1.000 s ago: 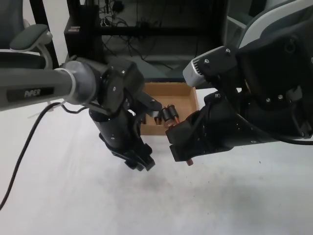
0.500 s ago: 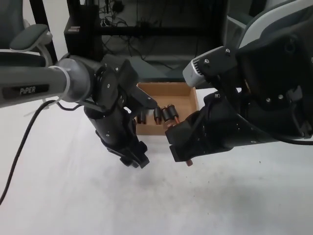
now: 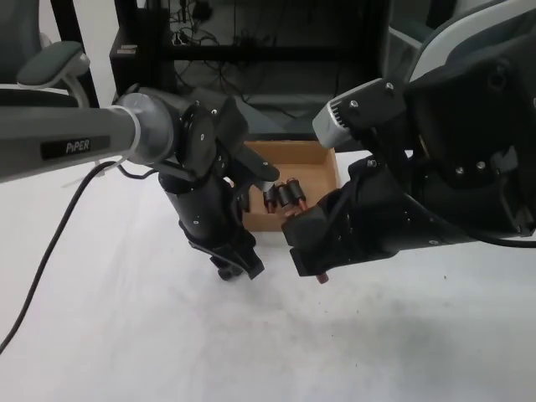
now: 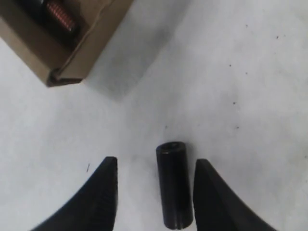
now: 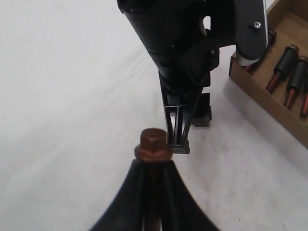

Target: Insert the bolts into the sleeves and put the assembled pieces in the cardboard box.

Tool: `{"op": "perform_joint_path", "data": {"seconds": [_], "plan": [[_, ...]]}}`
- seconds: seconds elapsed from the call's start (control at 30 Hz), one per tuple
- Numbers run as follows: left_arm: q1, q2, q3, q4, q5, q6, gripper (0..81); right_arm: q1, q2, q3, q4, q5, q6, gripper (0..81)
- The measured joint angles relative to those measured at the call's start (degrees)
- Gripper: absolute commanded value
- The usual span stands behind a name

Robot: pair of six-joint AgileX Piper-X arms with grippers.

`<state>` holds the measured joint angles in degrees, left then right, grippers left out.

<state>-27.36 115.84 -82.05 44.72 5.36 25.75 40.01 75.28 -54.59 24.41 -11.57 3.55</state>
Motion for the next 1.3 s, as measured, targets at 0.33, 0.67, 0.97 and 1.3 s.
{"op": "perform_joint_path", "data": {"seconds": [0.33, 0.67, 0.97, 1.3], "plan": [[-0.5, 0.0, 0.0, 1.8, 1.5, 0.0, 48.3, 0.0, 0.0, 0.0, -2.1, 0.0, 0.0, 0.6], [-0.6, 2.2, -0.5, 3.0, 1.6, 0.0, 48.3, 0.0, 0.0, 0.0, -2.1, 0.0, 0.0, 0.6], [-0.6, 2.5, -1.1, 3.2, 1.6, 0.0, 42.4, -0.3, 0.0, 0.0, -2.1, -0.2, 0.0, 0.6], [-0.6, 3.0, -2.1, 3.3, 2.1, -0.7, 4.6, -3.5, 0.0, 0.0, -2.1, -0.4, 0.0, 0.6]]}}
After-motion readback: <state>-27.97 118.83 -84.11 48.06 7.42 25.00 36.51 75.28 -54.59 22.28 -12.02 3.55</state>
